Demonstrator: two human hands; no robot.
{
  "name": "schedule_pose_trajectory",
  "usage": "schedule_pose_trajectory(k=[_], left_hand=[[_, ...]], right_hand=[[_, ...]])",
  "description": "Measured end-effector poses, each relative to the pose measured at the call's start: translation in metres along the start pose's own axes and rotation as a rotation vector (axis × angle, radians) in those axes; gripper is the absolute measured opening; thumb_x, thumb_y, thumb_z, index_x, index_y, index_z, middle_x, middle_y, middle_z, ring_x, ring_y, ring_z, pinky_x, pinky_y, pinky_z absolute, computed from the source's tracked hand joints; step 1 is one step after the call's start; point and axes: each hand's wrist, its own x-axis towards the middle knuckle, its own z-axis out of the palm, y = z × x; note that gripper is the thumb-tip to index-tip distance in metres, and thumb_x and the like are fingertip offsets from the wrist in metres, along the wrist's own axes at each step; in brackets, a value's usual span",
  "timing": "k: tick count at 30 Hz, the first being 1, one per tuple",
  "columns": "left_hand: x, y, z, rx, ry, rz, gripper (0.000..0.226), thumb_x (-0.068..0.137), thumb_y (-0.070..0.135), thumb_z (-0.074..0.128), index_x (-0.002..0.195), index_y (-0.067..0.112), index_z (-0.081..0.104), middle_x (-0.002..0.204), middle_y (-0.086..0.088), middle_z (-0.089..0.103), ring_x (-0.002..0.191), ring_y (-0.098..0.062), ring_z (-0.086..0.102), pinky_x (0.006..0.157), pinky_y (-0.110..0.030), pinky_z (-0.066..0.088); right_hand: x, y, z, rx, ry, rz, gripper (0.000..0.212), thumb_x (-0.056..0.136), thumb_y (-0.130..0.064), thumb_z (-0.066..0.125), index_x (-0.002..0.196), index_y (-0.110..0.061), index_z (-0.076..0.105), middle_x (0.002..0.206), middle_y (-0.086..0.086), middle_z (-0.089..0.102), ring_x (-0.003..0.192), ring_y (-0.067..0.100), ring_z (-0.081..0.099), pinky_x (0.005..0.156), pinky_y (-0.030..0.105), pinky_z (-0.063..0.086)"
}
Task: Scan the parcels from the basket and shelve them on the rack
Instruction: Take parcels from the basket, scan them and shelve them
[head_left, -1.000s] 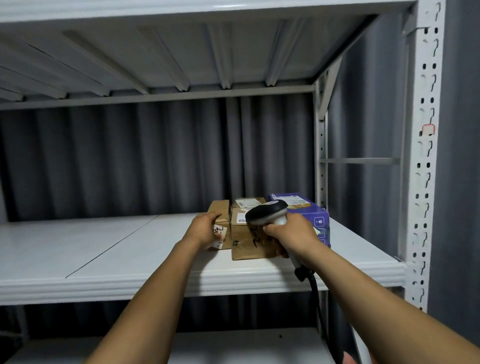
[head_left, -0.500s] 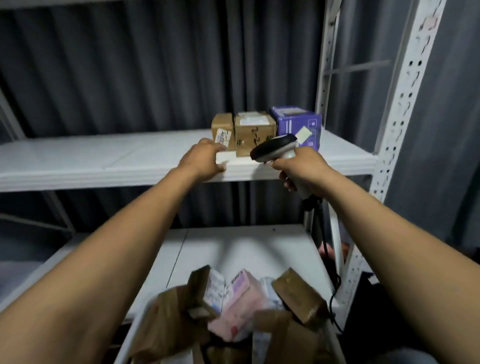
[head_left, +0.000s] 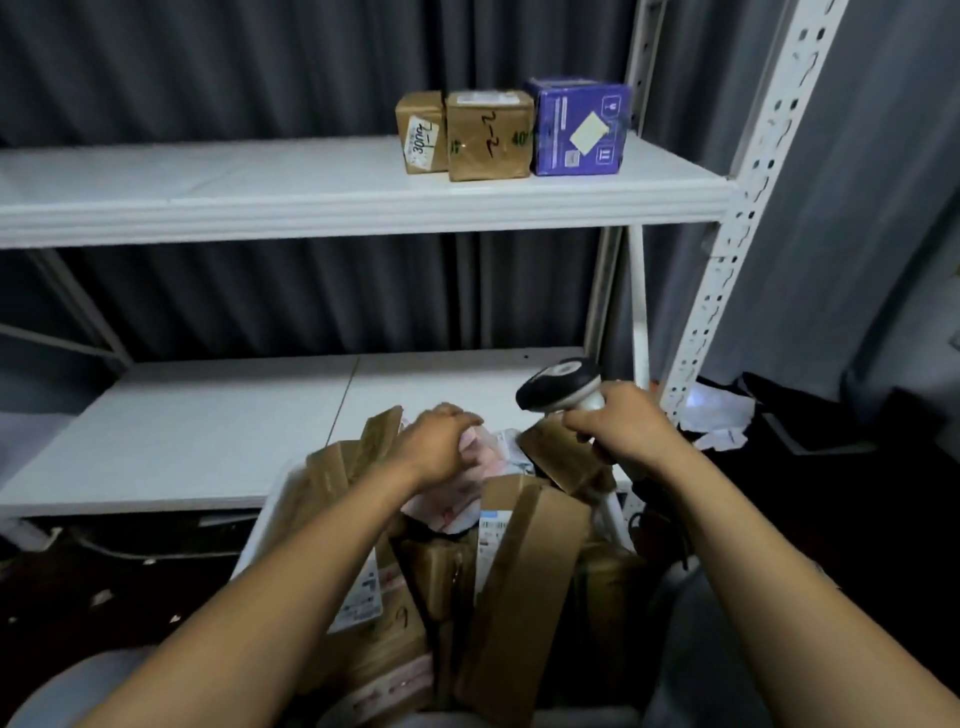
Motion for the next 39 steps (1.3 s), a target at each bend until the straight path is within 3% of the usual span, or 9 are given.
schedule_pose_trajectory(k=[8,13,16,20,24,28,32,36,39], left_hand=[[-0.022,0.03,0.079,-0.249,-0.279,0.068,0.074,0.08,0.046,0.073,0.144,0.024,0.042,0.142,-0.004,0.05,0.128,-0.024,0.047,0.103,-0.033,0.042],[-0.031,0.034,0.103,-0.387,-0.385,-0.045,0.09,0.08,0.048,0.071,0.152,0.024,0.022,0.142,-0.004,0.048,0.124,-0.024,0.05,0.098,-0.028,0.043],[-0.036,0.028,0.116,-0.581,-0.441,-0.103,0.092,0.07,0.061,0.073,0.147,0.036,0.028,0.139,0.004,0.052,0.121,-0.018,0.054,0.1,-0.036,0.047],[-0.045,0.029,0.118,-0.707,-0.313,-0.165,0.087,0.073,0.051,0.077,0.145,0.031,0.033,0.131,0.01,0.054,0.114,-0.012,0.054,0.093,-0.029,0.047],[-0.05,0.029,0.098,-0.852,-0.122,-0.238,0.094,0.073,0.047,0.079,0.15,0.031,0.027,0.14,0.005,0.049,0.122,-0.017,0.052,0.096,-0.032,0.048],[-0.064,0.033,0.068,-1.375,0.001,-0.326,0.063,0.083,0.024,0.074,0.138,0.031,0.043,0.135,0.001,0.054,0.11,-0.017,0.061,0.079,-0.025,0.055],[-0.076,0.042,0.052,-1.758,0.056,-0.376,0.02,0.094,0.02,0.057,0.114,0.019,0.059,0.091,0.004,0.076,0.081,-0.009,0.071,0.067,-0.024,0.057],[-0.078,0.054,0.042,-1.912,0.046,-0.339,0.032,0.097,0.03,0.049,0.123,0.014,0.058,0.106,-0.006,0.073,0.097,-0.018,0.07,0.081,-0.034,0.056],[-0.075,0.056,0.042,-1.83,0.147,-0.381,0.021,0.099,0.025,0.048,0.117,0.018,0.058,0.099,0.0,0.074,0.09,-0.011,0.071,0.07,-0.025,0.056]], right_hand=[[-0.028,0.055,0.019,0.049,-0.01,0.19,0.02,0.083,-0.023,0.071,0.091,-0.006,0.066,0.075,0.012,0.071,0.056,0.026,0.066,0.059,0.036,0.055],[-0.036,0.068,0.019,0.106,-0.005,0.23,0.016,0.084,-0.019,0.072,0.09,-0.006,0.066,0.071,0.011,0.07,0.046,0.017,0.06,0.043,0.023,0.047],[-0.037,0.072,0.018,0.177,-0.004,0.246,0.012,0.085,-0.017,0.071,0.088,-0.007,0.064,0.071,0.012,0.068,0.042,0.015,0.057,0.042,0.025,0.046],[-0.04,0.074,0.019,0.253,-0.01,0.24,0.011,0.085,-0.016,0.07,0.083,-0.007,0.063,0.067,0.014,0.067,0.047,0.022,0.057,0.048,0.031,0.048],[-0.042,0.075,0.023,0.412,0.032,0.229,0.014,0.087,-0.016,0.069,0.082,-0.003,0.063,0.058,0.008,0.063,0.049,0.024,0.056,0.053,0.033,0.048],[-0.046,0.062,0.024,0.749,0.043,0.219,0.017,0.091,-0.014,0.065,0.098,0.001,0.065,0.075,0.018,0.069,0.062,0.025,0.066,0.058,0.031,0.057],[-0.045,0.047,0.03,0.996,-0.072,0.268,0.017,0.091,-0.015,0.064,0.099,0.0,0.067,0.092,0.021,0.073,0.08,0.026,0.072,0.075,0.034,0.06],[-0.048,0.038,0.042,0.973,-0.142,0.217,0.024,0.089,-0.016,0.066,0.11,-0.004,0.069,0.104,0.017,0.073,0.092,0.026,0.072,0.085,0.037,0.055],[-0.048,0.033,0.048,0.956,-0.066,0.216,0.028,0.088,-0.017,0.068,0.114,-0.007,0.067,0.104,0.012,0.075,0.099,0.026,0.071,0.091,0.04,0.054]])
